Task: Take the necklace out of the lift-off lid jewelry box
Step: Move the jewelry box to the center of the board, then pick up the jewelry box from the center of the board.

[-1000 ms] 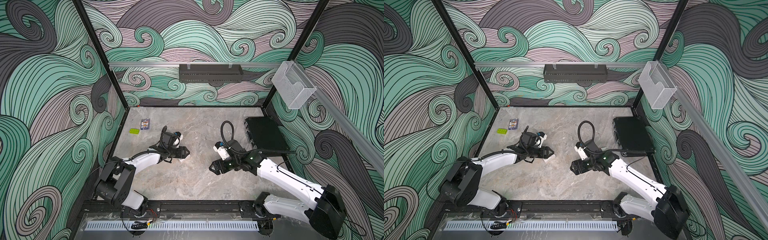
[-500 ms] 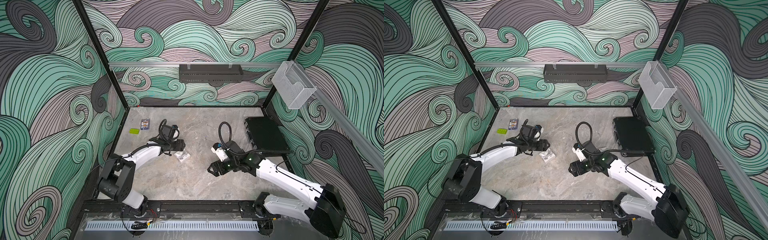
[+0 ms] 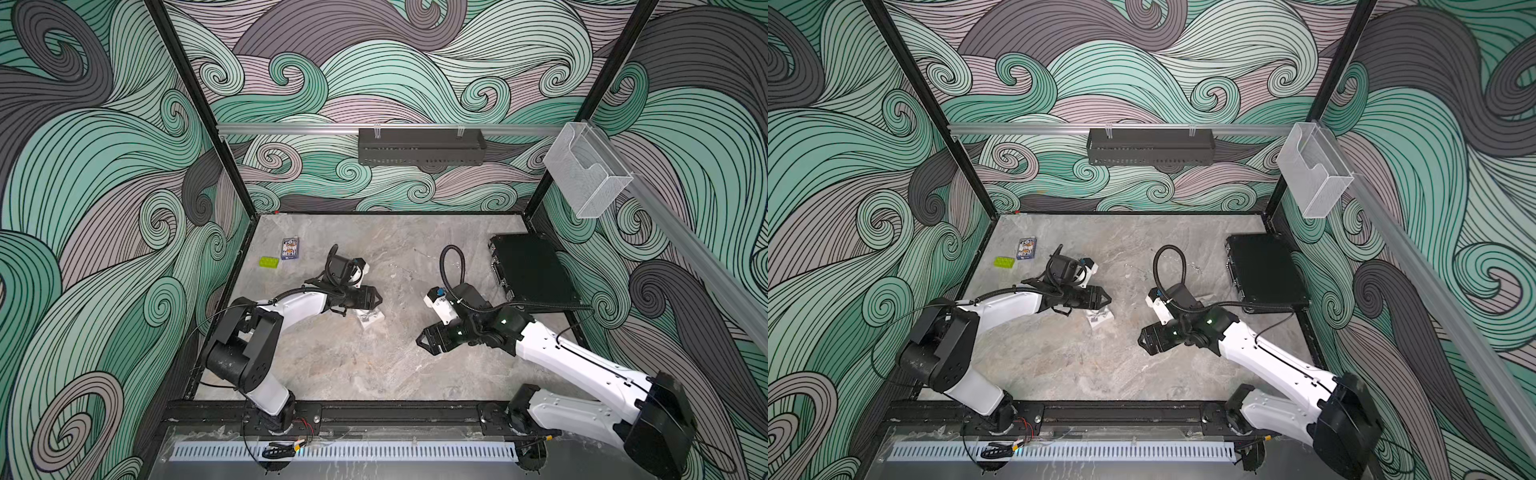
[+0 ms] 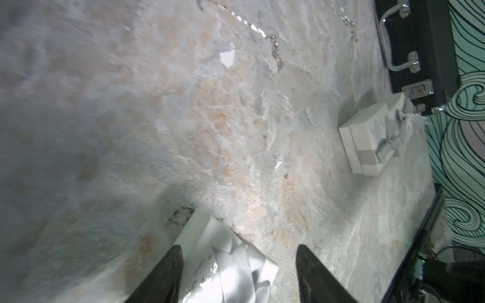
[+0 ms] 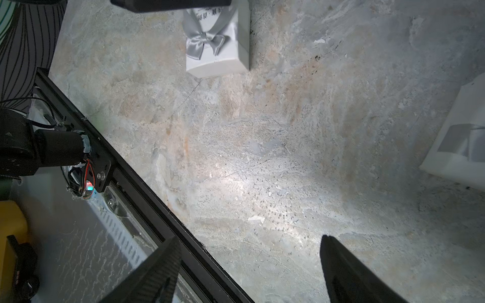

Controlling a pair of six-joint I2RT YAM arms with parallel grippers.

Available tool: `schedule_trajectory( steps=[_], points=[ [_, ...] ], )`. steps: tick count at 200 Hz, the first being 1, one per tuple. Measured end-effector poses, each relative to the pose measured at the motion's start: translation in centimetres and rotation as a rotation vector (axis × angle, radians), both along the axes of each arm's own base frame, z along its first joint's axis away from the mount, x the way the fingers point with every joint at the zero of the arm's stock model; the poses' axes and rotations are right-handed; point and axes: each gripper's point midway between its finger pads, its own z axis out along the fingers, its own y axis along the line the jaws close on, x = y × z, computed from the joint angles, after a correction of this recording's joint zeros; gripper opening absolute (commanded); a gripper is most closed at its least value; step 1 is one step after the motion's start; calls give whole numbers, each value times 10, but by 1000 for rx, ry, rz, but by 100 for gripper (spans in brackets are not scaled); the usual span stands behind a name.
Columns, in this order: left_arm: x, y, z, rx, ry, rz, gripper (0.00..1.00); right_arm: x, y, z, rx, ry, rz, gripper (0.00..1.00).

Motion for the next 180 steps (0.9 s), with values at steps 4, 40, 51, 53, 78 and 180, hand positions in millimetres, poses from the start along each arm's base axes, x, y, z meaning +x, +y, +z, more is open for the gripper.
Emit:
schedule_trajectory(
  steps=[4, 40, 51, 53, 78, 180],
  points=[
    [-3, -4, -2, -2, 6, -13, 66, 0, 0, 0, 0, 0, 0, 87],
    [-32, -33, -8, -34, 45, -89, 65, -1, 1, 0, 1, -1, 5, 86],
    [-39, -38, -8, -45, 54, -97, 65, -2, 1, 1, 2, -3, 7, 87],
    [-40, -39, -8, -46, 56, -97, 65, -2, 1, 1, 2, -3, 7, 87],
    [-48, -43, 8, -69, 37, -93, 68, -3, 1, 0, -7, -6, 1, 86],
    [-22, 83, 62, 108, -219, 303, 77, 5, 36, -40, -210, -66, -129, 89]
  ],
)
